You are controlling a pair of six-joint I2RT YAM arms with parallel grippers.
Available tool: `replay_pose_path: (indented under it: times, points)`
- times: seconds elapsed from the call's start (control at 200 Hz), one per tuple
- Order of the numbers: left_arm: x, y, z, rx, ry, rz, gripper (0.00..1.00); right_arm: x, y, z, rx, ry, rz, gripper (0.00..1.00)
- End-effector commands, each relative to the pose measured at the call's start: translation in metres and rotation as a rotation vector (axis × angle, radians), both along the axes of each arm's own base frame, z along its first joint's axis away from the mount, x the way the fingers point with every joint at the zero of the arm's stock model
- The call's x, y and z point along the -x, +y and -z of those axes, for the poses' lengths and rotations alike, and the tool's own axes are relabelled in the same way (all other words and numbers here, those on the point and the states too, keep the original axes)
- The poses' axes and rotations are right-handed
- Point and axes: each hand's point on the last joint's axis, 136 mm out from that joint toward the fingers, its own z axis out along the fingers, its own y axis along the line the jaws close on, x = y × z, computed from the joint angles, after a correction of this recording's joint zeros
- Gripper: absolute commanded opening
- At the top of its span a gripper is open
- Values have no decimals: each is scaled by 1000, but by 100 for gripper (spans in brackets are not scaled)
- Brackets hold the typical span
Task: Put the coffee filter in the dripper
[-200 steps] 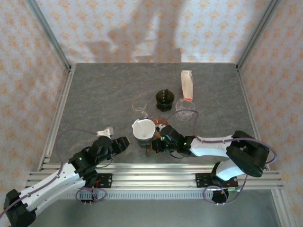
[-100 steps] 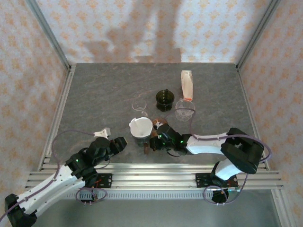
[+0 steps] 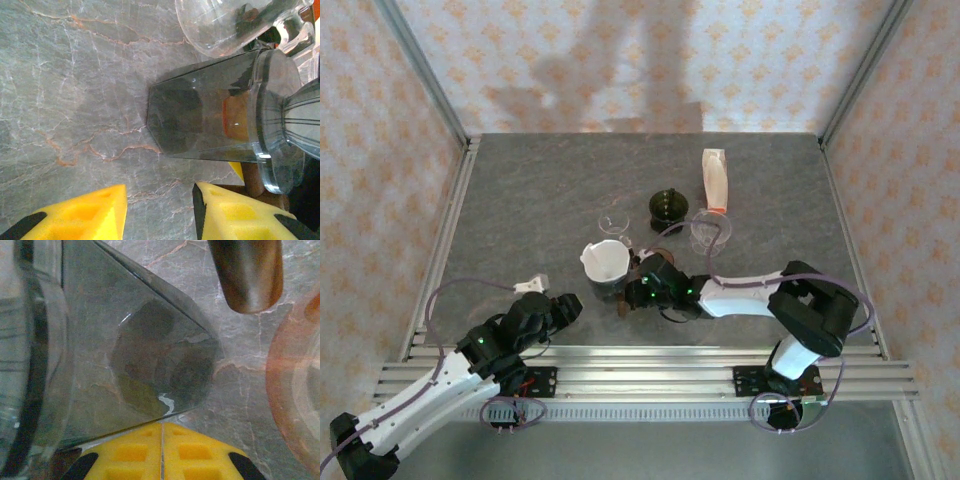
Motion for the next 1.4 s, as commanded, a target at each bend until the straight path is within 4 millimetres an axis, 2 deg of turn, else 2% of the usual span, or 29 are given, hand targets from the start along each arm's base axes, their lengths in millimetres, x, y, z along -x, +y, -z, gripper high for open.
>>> replay_pose_path:
  times: [0.0,0.12,0.44,0.591,1.036,1.396]
  points:
    - [-8,-6,-5,45,-13,-4,36,-16,10,-12,-29,-42,36,9]
    - [-14,-12,-5,32,-15,20,28,-19,15,-10,-28,-38,39,8]
    - [-31,-19,-2,105,-40,7,14,-27,25,-7,-47,-32,60,7]
    - [-34,-16,3,110,-44,-10,0,-29,29,-7,-52,-28,67,7]
    - [-51,-12,8,144,-73,-63,0,-40,40,-8,-63,-26,96,6]
    - [-63,4,8,126,-90,-130,0,-54,52,-9,-71,-30,123,5]
